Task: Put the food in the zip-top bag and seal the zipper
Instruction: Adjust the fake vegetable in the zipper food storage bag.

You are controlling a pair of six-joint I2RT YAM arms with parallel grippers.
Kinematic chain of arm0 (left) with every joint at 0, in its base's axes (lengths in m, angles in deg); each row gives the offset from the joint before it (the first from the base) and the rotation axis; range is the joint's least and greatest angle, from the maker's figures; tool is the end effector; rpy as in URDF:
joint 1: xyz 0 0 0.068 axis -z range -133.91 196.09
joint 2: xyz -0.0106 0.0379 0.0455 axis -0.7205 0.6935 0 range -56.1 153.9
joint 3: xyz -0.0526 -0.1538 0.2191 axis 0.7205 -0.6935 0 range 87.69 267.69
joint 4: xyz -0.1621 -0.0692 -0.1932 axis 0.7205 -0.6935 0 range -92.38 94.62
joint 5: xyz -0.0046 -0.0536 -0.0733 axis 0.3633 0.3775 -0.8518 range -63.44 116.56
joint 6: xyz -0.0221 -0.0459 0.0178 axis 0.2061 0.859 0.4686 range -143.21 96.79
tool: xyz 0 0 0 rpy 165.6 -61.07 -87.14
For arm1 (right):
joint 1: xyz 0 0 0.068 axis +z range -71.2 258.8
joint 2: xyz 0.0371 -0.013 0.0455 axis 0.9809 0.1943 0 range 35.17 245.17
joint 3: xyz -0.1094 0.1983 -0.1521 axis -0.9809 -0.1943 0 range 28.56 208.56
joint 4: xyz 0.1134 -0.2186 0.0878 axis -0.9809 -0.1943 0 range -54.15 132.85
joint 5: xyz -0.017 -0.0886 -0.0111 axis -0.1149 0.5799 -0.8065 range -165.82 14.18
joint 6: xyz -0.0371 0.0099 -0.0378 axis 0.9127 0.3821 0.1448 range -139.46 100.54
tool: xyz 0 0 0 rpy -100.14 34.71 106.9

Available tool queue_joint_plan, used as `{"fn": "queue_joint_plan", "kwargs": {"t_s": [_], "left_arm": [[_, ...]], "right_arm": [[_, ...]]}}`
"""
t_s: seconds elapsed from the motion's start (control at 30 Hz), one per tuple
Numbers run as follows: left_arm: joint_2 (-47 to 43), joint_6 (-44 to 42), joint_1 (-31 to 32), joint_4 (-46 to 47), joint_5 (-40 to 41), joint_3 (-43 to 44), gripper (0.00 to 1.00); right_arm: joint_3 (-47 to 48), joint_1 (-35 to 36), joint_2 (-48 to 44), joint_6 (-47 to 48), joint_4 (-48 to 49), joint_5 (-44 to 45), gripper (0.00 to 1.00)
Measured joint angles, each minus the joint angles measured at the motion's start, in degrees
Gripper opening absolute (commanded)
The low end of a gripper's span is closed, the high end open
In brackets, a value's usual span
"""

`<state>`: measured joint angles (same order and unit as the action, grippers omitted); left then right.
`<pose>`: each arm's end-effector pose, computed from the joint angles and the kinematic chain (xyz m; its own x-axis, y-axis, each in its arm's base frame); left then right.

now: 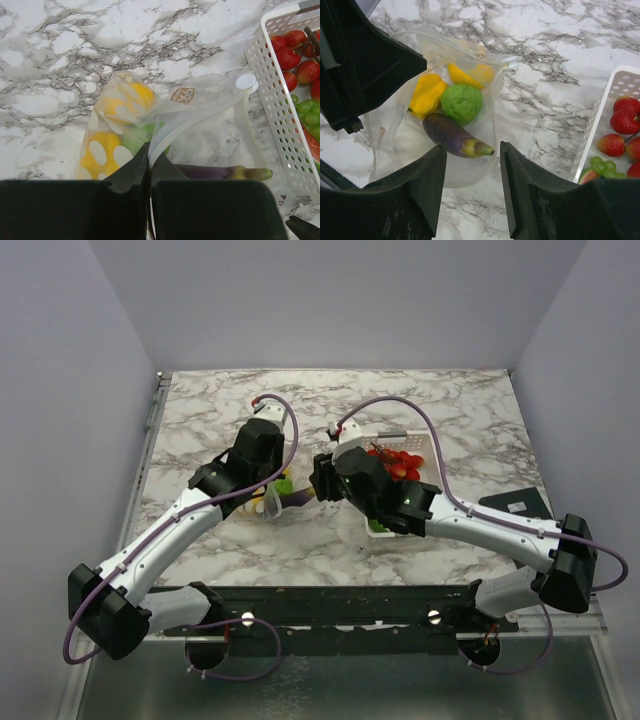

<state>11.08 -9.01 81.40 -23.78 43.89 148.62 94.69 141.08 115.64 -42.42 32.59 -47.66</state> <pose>0.2156 -0.1395 0.3284 -0.5361 0.0927 -0.8390 0.2273 0.9731 -0.0377 0.1657 0.2792 0.3274 -0.4048 -0.0313 -0.9139 -0.4593 0.8712 0.1736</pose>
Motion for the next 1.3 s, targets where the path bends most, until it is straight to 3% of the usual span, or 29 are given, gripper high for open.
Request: {"fn": "queue_joint_plan", "kwargs": {"t_s": [0.33, 0.67, 1.3], "left_arm": [[-0.24, -0.57, 0.00, 0.00, -0.44, 0.00, 0.04], [-0.39, -1.07, 0.00, 0.02, -0.52, 0.00, 0.04], [-0.44, -1.38, 0.00, 0.02, -1.31, -0.02, 0.05]], "right_arm": [[7.91, -3.78, 2.62, 5.29, -9.27, -15.87, 0.52], [8.48, -8.17, 8.04, 9.16, -10.38, -29.11, 0.55], [8.13, -9.90, 13.09, 11.04, -10.45, -33.94, 0.55]]}}
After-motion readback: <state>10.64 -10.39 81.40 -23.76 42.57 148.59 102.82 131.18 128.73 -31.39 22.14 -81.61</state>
